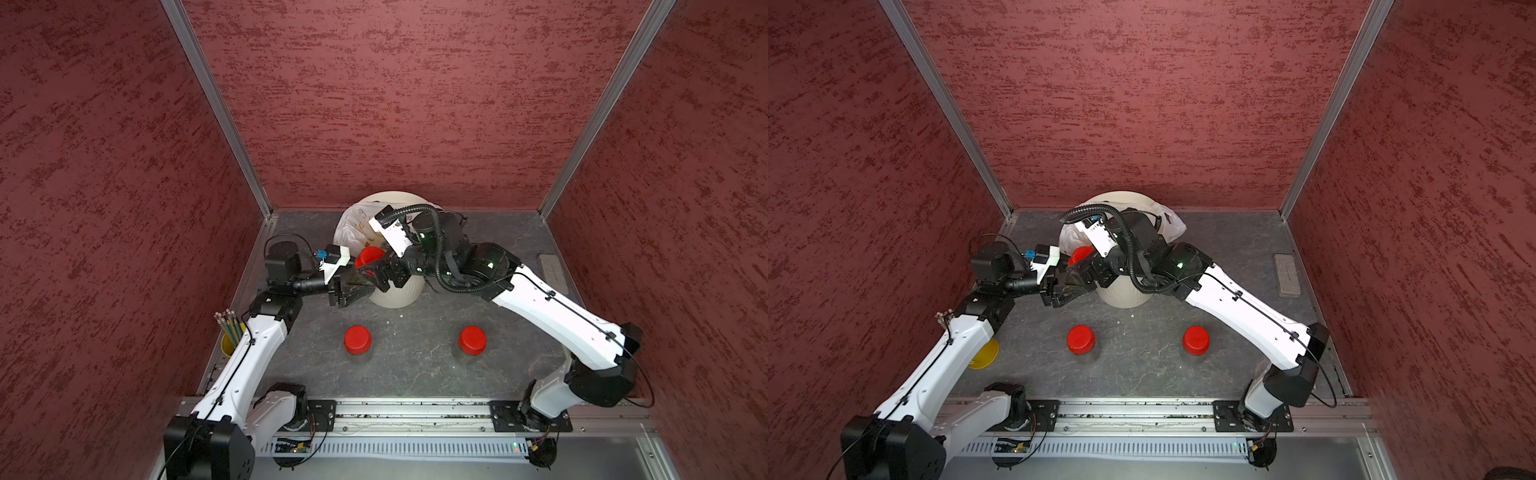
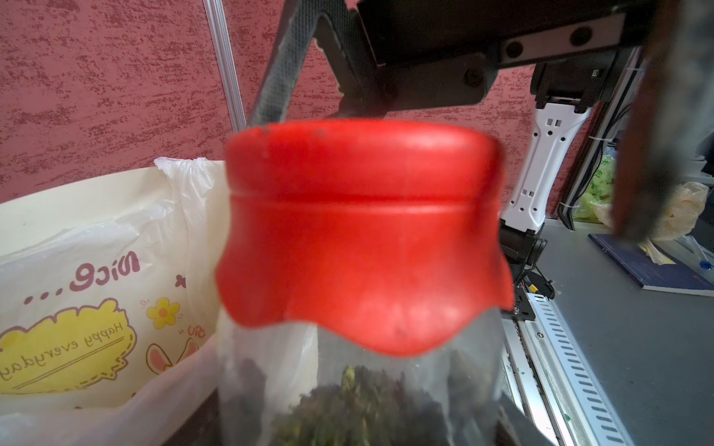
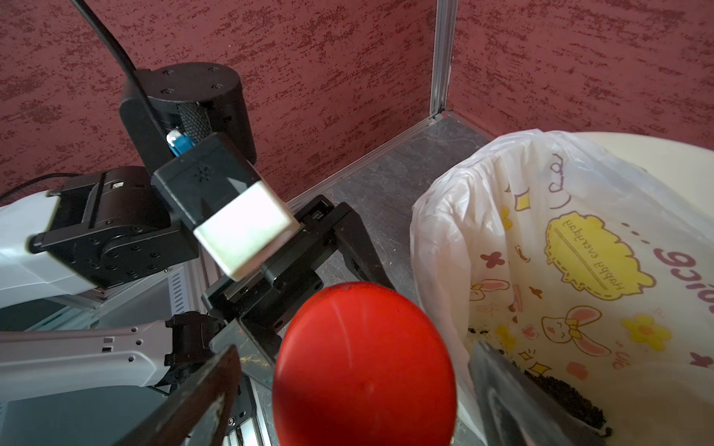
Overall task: Empty moldy tea leaves from jars
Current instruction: Unscrew the lid from the jar.
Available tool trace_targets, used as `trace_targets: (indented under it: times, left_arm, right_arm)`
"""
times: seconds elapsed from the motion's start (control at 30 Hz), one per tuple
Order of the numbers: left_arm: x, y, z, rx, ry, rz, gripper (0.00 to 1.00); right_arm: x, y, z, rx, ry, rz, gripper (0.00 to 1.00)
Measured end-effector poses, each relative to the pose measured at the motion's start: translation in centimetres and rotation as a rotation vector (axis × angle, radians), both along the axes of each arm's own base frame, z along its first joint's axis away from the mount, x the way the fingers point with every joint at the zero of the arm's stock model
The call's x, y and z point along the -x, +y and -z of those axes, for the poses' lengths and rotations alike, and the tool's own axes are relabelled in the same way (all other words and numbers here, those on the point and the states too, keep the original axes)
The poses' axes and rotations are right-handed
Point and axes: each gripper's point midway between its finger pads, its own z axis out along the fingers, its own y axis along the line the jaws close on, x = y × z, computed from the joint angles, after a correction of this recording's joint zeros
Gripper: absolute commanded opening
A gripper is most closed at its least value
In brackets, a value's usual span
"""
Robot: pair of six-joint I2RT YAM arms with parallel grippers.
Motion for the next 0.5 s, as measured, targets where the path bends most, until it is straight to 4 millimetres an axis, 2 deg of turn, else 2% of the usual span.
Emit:
trace_targets:
  times: [0.2, 0.5]
  left_arm:
    - [0.01, 0.0, 0.0, 0.0, 0.0, 0.0, 0.65]
    - [0.01, 0.0, 0.0, 0.0, 0.0, 0.0, 0.65]
  right_arm:
    - [-0.13, 0.24, 0.44, 0.008, 0.007, 0.0, 0.9]
    - [-0.12, 0.38, 0.65, 0.011, 0.01, -0.005, 0.77]
